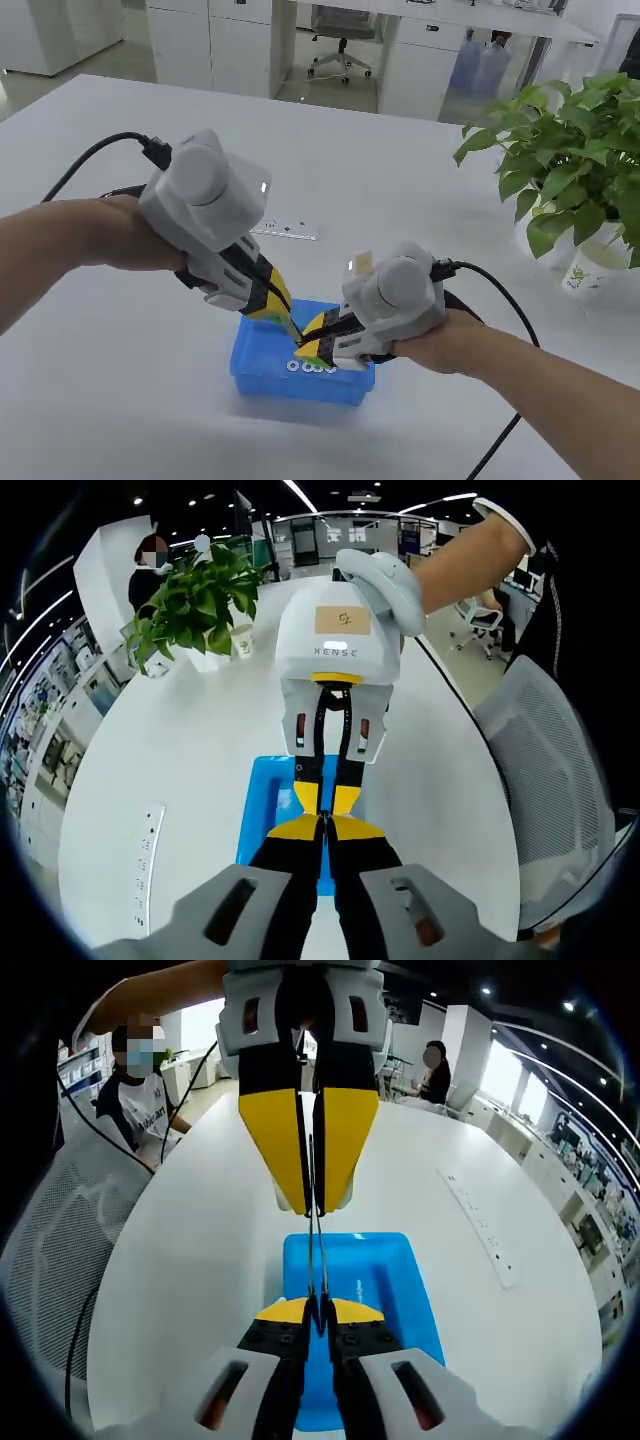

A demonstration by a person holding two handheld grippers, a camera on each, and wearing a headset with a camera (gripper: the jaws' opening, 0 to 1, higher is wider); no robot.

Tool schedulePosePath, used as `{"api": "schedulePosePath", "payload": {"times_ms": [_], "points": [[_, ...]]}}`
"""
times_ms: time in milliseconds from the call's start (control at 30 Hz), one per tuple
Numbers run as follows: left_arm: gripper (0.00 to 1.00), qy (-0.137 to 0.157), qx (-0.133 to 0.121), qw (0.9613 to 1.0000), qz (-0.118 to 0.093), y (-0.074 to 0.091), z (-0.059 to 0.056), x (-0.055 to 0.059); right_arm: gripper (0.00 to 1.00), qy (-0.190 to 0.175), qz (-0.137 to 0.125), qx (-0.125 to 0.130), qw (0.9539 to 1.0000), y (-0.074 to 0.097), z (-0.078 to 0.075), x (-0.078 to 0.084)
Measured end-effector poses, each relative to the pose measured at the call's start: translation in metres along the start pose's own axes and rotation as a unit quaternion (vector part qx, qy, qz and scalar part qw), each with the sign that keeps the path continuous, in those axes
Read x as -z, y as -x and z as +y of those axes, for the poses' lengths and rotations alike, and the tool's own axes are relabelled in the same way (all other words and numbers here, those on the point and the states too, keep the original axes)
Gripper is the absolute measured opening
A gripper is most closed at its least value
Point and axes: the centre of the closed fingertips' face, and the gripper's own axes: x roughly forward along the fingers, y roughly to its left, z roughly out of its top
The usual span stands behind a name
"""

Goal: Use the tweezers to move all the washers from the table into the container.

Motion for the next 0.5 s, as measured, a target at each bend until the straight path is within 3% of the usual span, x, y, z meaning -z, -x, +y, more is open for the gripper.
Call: {"api": "schedulePosePath", "payload": {"times_ms": [200, 500], "points": [[0.06, -0.004, 0.002, 1.0, 0.0, 0.005, -0.011, 0.0, 0.08, 0.015, 0.008, 0.003, 0.9998, 0.007, 0.01, -0.003], [0.06, -0.006, 0.007, 1.0, 0.003, 0.002, -0.032, 0.011, 0.07, 0.032, 0.027, -0.005, 0.9991, 0.011, 0.031, 0.002]]}}
